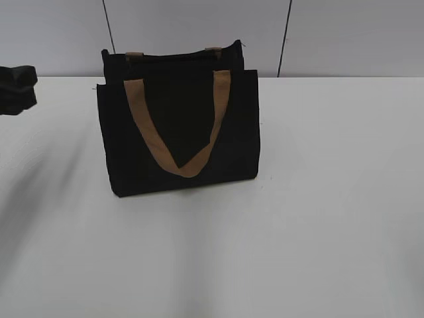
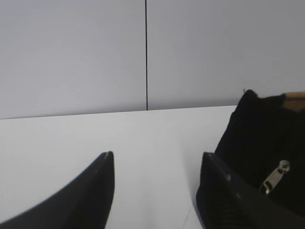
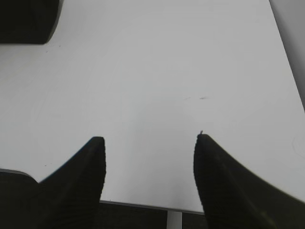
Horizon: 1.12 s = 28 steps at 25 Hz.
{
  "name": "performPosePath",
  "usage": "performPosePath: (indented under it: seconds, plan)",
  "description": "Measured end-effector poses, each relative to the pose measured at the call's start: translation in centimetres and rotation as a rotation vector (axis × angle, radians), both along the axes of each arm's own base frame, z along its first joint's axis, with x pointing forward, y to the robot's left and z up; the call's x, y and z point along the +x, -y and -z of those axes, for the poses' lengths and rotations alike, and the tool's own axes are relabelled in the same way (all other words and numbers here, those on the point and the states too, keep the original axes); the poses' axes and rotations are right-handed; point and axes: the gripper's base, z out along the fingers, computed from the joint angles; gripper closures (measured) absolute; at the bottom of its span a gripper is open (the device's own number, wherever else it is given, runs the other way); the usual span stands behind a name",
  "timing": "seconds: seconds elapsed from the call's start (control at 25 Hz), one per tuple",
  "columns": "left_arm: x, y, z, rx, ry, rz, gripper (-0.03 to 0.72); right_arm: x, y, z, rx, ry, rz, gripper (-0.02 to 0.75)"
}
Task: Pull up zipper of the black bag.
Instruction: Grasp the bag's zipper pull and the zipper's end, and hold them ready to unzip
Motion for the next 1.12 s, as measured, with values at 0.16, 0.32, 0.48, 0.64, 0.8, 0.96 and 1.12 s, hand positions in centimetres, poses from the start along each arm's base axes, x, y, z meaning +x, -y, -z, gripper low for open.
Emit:
performPosePath:
  seconds: [0.16, 0.32, 0.48, 0.64, 0.8, 0.96, 1.12]
  plan:
    - [2.0, 0.3, 3.3, 0.030, 0.003, -0.016, 0.254, 0.0, 0.0, 0.0, 0.000, 0.000, 0.000, 0.289]
    - [2.7, 0.6, 5.4, -0.011, -0.029, -0.009, 0.254, 0.0, 0.0, 0.0, 0.000, 0.000, 0.000, 0.289]
    - [3.0, 0.7, 6.4, -0.038, -0.070, 0.100, 0.254, 0.0, 0.0, 0.0, 0.000, 0.000, 0.000, 0.289]
    - [3.8, 0.2, 8.0, -0.035, -0.110, 0.222, 0.254, 0.0, 0.0, 0.0, 0.000, 0.000, 0.000, 0.289]
    - [5.3, 0.0, 9.5, -0.025, -0.131, 0.324, 0.254, 0.0, 0.0, 0.0, 0.000, 0.000, 0.000, 0.289]
    - [6.9, 0.7, 10.8, -0.037, -0.155, 0.414, 0.281, 0.0, 0.0, 0.0, 0.000, 0.000, 0.000, 0.289]
    - [7.9, 1.5, 11.3, -0.028, -0.148, 0.516, 0.315, 0.0, 0.0, 0.0, 0.000, 0.000, 0.000, 0.289]
